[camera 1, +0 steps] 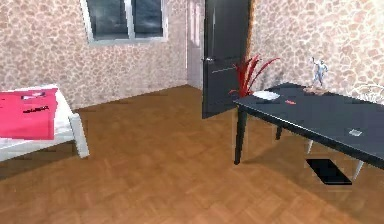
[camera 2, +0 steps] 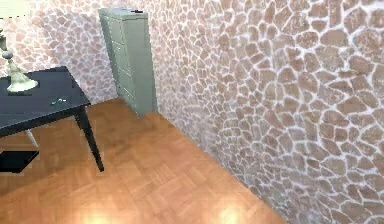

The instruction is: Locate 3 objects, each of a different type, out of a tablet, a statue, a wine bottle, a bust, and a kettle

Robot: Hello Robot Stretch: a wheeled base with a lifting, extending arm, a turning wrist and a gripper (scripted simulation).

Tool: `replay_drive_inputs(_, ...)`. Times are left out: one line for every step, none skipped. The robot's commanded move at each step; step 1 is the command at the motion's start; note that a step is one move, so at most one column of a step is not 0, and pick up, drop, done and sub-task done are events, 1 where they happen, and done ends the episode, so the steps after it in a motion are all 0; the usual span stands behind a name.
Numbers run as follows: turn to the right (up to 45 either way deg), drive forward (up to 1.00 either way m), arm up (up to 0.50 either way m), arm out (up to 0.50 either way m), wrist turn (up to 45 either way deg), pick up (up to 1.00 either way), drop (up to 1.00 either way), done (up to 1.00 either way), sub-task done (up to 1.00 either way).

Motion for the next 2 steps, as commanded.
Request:
replay_drive_inputs(45.0,0.00,0.00,0.00,0.0,0.00,0.00,0.00,0.00)
replay_drive_inputs(6.0,0.00,0.00,0.00,0.0,0.00,0.00,0.00,0.00)
